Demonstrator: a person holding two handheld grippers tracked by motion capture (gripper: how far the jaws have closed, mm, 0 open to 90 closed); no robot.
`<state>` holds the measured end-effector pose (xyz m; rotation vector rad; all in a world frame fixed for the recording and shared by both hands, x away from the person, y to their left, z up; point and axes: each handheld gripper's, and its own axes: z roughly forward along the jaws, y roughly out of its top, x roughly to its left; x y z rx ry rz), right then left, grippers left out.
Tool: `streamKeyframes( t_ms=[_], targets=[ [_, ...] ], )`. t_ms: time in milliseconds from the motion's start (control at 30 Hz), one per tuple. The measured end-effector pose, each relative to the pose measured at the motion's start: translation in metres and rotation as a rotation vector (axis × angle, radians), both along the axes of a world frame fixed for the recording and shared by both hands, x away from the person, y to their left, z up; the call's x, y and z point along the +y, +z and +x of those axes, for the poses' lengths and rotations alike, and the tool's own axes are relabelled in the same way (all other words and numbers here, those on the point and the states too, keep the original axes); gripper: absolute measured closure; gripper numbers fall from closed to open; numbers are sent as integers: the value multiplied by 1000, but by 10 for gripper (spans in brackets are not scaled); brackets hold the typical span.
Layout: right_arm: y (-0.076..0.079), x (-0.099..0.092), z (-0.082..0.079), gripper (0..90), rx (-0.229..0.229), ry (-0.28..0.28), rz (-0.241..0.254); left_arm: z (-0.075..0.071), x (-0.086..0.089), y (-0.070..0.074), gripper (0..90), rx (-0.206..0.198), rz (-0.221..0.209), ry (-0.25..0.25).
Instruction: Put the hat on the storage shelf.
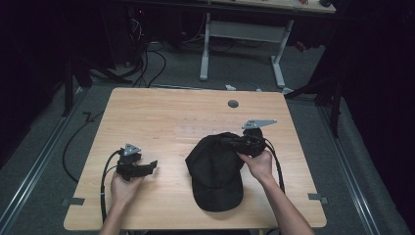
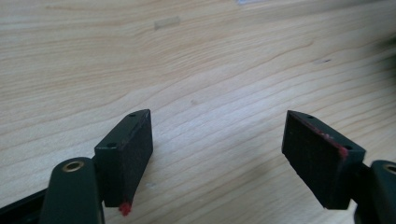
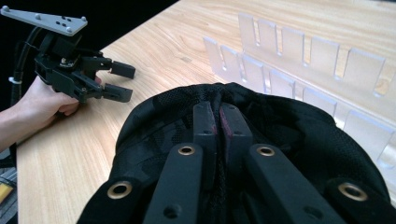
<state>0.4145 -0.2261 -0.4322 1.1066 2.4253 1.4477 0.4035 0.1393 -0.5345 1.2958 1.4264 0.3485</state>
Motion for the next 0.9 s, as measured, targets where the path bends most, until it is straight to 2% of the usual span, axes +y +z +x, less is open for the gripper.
streamKeyframes(
  t_ms=[100, 167, 267, 333, 533, 600, 767, 900],
  targets=[
    [9, 0, -3, 872, -26, 12, -11, -5, -2, 8, 260, -12, -47, -28],
    [15, 1, -5, 872, -51, 22, -13, -6, -5, 13, 250, -2, -57, -56],
    [24, 2, -7, 872, -77, 39, -21, -10, -9, 22, 234, -14, -67, -100],
    [29, 3, -9, 872, -91, 49, -22, -13, -11, 29, 222, -28, -94, -126],
    [37, 2, -11, 872, -113, 77, -3, -21, -18, 46, 176, -32, -141, -213],
    [40, 2, -11, 872, -124, 86, 2, -23, -21, 53, 163, -31, -169, -249],
    [50, 3, -13, 872, -156, 113, 7, -24, -33, 67, 150, -40, -195, -310],
    [56, 6, -13, 872, -174, 126, 9, -24, -44, 76, 144, -43, -196, -368]
  ],
)
